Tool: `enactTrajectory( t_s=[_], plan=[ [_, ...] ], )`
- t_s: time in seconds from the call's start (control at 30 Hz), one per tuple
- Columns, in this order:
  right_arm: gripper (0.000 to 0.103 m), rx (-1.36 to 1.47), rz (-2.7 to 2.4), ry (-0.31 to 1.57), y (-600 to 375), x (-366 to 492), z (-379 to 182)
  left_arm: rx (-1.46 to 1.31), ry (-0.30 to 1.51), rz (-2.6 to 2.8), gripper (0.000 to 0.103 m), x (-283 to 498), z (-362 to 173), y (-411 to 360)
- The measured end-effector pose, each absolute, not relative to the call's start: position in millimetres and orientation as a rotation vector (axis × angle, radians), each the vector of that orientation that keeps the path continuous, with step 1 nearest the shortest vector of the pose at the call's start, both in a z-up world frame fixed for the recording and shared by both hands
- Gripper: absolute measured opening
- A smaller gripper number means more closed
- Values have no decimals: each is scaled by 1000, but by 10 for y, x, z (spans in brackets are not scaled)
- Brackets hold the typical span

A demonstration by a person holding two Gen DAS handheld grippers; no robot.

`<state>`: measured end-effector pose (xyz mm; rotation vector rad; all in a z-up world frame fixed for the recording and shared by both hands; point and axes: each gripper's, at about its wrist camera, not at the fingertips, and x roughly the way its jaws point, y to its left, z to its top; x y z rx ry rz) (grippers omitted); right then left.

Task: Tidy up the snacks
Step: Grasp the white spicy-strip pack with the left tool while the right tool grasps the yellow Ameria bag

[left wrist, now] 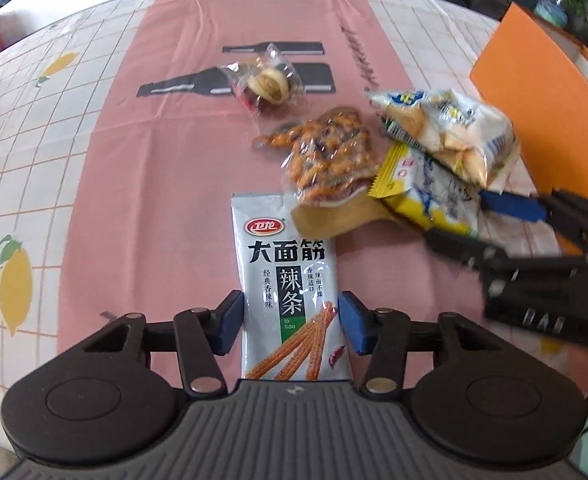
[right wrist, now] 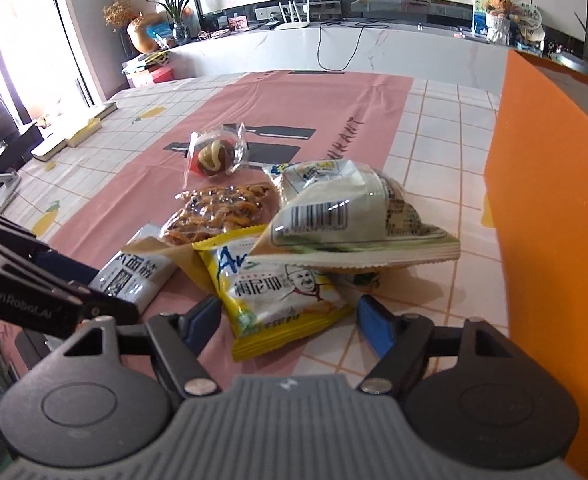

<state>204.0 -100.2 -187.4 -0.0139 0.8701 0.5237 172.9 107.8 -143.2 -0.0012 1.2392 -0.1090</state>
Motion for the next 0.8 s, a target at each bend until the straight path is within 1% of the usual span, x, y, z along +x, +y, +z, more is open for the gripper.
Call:
enactTrajectory(
  t_s=[0.03, 0.07, 0.1, 0.13, 0.33, 0.47, 0.57, 0.6, 0.63, 0.67, 0.77, 0.8],
  plan=[
    [64, -15, 521, 875, -1007, 2033, -1868, 4, 1242, -107, 59, 1710, -1431, 1096],
    [63, -21, 519, 877, -1006, 2015, -1859, 4, 1242, -103, 59, 1688, -1435, 1119],
    [59, -21, 520, 879, -1007, 1989, -1852, -2, 1242, -99, 59, 1668, -1436, 1144],
    [58, -21, 517, 885, -1001, 1951, -1844, -13, 1240, -96, 59, 1646, -1437, 1167],
    [58, -51, 382, 924, -920, 1570, -1769, -45, 1223, -113, 59, 1530, -1426, 1209],
    [62, -28, 321, 962, -878, 1368, -1742, -43, 1220, -157, 60, 1461, -1428, 1184],
    [65, -28, 321, 941, -892, 1280, -1702, -59, 1216, -153, 62, 1437, -1431, 1207],
    [66, -41, 334, 930, -890, 1263, -1679, -66, 1214, -146, 67, 1436, -1434, 1218],
    [69, -55, 352, 925, -887, 1257, -1668, -74, 1213, -141, 68, 1435, -1437, 1228],
    [70, -69, 372, 923, -882, 1261, -1663, -81, 1212, -140, 68, 1434, -1437, 1235],
    [72, -132, 441, 912, -839, 1290, -1631, -82, 1212, -137, 75, 1437, -1441, 1230],
    [76, -160, 463, 917, -811, 1311, -1634, -78, 1211, -136, 75, 1435, -1444, 1224]
  ],
)
